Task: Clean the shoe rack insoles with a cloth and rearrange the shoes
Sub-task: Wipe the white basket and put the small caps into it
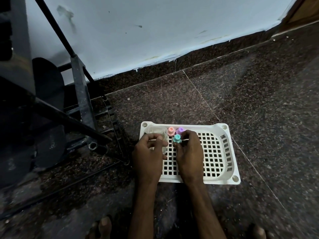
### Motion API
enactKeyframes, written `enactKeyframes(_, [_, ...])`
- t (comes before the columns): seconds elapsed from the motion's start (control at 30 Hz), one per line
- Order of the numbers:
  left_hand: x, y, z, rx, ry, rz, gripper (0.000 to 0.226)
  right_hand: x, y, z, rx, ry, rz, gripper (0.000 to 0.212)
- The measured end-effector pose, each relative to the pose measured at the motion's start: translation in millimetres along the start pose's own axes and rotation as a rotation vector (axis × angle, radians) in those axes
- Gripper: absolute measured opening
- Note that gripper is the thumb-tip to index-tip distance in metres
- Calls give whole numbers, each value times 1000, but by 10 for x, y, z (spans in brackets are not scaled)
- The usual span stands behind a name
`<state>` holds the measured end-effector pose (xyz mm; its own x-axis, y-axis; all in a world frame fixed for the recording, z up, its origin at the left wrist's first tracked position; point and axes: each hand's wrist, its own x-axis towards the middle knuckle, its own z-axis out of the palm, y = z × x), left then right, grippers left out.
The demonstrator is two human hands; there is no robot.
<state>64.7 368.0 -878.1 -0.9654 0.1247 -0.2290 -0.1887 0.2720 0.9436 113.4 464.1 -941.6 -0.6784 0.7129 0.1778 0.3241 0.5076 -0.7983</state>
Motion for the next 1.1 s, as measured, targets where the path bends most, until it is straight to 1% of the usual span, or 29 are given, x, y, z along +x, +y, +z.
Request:
enactKeyframes(0.1, [3,-16,-7,6,13,2,13,-25,-11,-37,3,56,32,36])
enactKeyframes(0.17, [5,-33,-17,13,18,3,13,-26,-6,-40,-46,77,61,48])
enactKeyframes(0.23, [3,-55,-22,30,15,1,11,-8,8,-23,-57,52,98,60])
enactKeyframes(0.3, [5,-80,-20,33,17,-3,11,21,25,11,-38,27,109,67])
enactKeyframes(0.63, [35,-128,-14,91,19,41,11,48,44,82,-56,34,78,71])
enactKeyframes(0.83, [37,-187,-39,139,44,73,12,38,28,-28,-30,13,36,77])
enactKeyframes(0.9, [4,-164,-68,240,82,144,11,22,28,-146,-38,34,46,74])
enactKeyframes(0.93, [-17,-147,-82,309,112,205,10,0,37,-226,-51,68,56,69])
enactKeyframes(1.03, [-68,-148,-87,469,200,405,14,-145,106,-476,-102,218,57,43])
enactKeyframes(1.1, [-101,-204,-8,520,185,509,18,-270,160,-542,-145,213,40,22])
